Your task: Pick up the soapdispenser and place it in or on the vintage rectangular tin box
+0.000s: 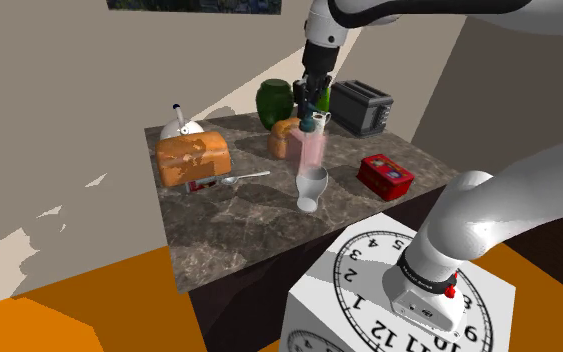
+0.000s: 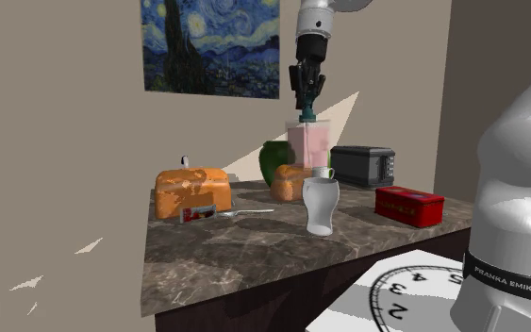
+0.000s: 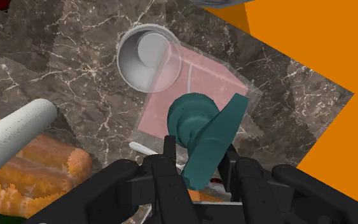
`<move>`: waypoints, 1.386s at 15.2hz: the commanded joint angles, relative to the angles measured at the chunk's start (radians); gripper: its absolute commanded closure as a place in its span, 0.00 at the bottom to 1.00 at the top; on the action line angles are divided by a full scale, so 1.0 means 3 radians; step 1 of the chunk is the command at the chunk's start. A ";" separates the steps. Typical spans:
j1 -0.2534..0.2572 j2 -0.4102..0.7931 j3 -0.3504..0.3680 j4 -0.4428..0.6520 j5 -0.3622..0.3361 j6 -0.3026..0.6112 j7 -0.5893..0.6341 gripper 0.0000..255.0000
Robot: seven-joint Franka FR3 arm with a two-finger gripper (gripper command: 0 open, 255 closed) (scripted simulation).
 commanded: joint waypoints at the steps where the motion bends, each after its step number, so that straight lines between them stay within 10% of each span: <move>1: -0.0048 -0.0133 -0.0133 -0.0079 -0.0046 -0.0064 -0.0162 1.00; 21: -0.0512 -0.0439 -0.1458 0.0241 -0.0717 -0.0676 -0.1696 1.00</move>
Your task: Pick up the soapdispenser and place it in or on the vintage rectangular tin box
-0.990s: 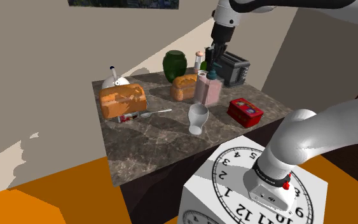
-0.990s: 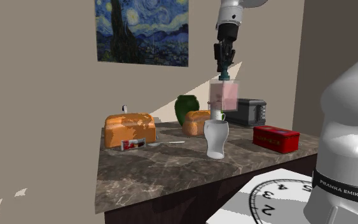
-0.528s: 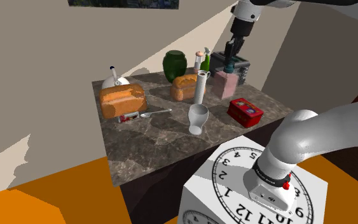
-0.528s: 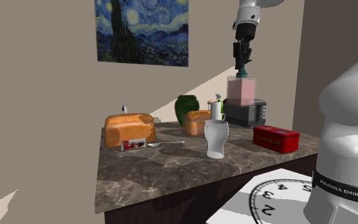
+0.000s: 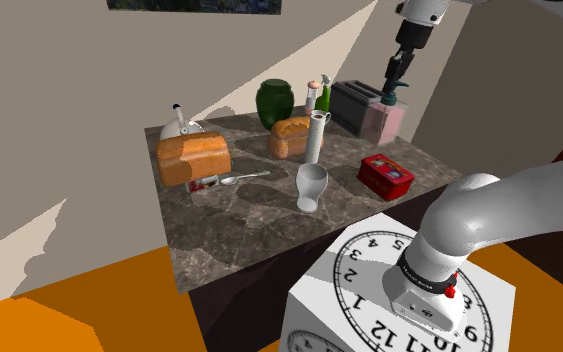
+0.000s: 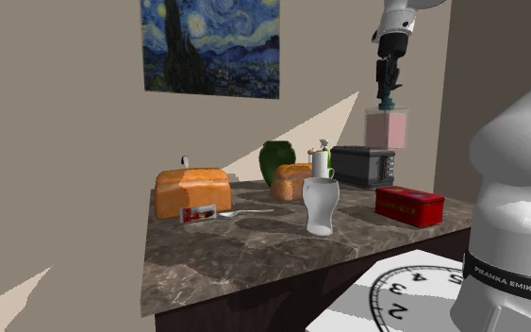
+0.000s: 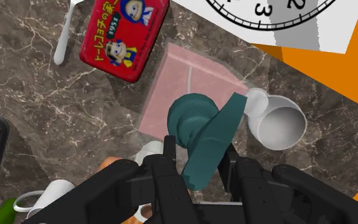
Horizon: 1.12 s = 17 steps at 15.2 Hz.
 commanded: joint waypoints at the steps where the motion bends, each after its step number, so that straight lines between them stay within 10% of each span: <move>1: -0.0033 0.0038 -0.0143 0.0105 -0.0065 -0.0055 -0.0171 1.00; 7: -0.0077 0.0281 -0.0617 0.0532 -0.0205 -0.0184 -0.0708 1.00; 17: -0.0132 0.0154 -0.0671 -0.0005 -0.0286 0.0232 -0.0693 1.00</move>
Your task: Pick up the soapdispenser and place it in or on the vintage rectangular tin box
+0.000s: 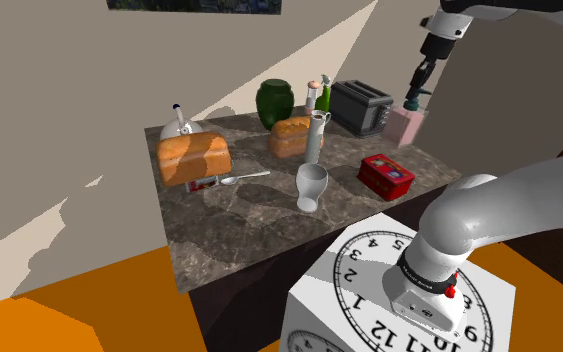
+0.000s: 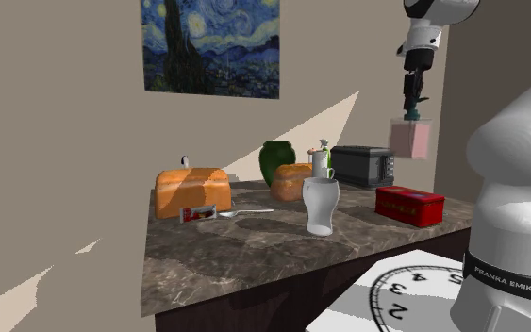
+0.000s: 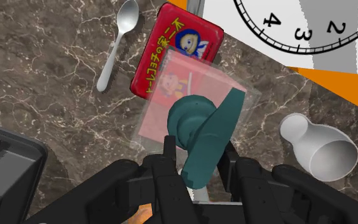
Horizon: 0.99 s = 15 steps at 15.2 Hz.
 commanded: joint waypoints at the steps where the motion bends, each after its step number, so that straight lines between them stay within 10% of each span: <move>1: -0.0008 -0.0011 -0.0018 -0.0101 -0.0015 0.0094 0.0000 1.00; 15: -0.0067 -0.0053 -0.0155 -0.0740 -0.0127 0.0695 -0.0007 1.00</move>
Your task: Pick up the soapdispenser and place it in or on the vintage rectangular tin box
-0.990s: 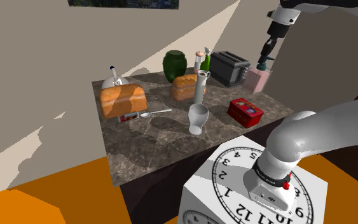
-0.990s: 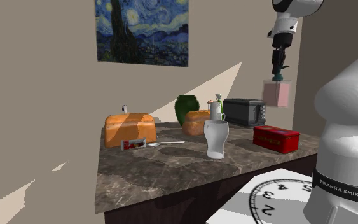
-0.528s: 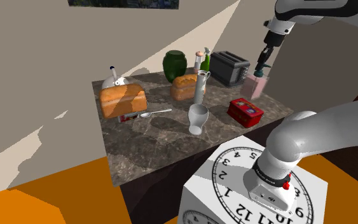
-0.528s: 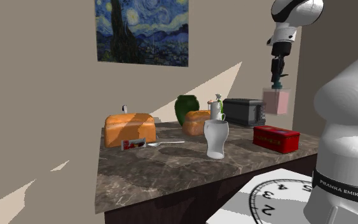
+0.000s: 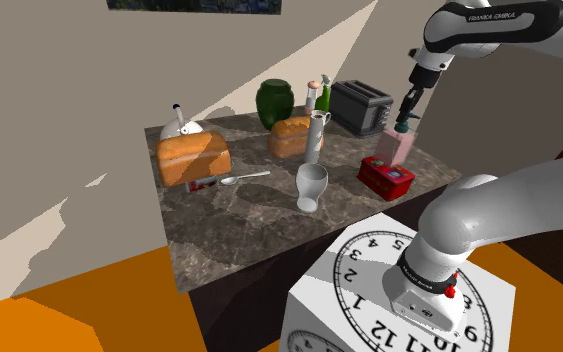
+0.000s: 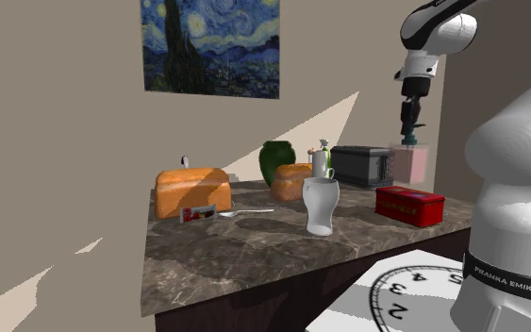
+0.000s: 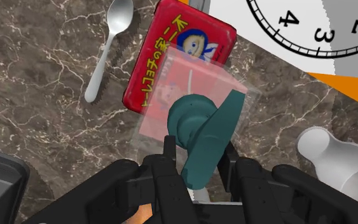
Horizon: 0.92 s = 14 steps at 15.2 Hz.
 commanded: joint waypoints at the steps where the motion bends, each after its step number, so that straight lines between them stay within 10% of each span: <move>1: -0.0012 -0.0004 -0.0026 -0.0088 -0.0021 0.0087 -0.0008 1.00; 11: -0.0018 0.0004 -0.0051 -0.0166 -0.0036 0.0174 -0.0011 1.00; 12: -0.0018 0.0004 -0.0051 -0.0166 -0.0036 0.0174 -0.0011 0.00; 14: -0.0018 0.0004 -0.0051 -0.0166 -0.0036 0.0173 -0.0011 0.00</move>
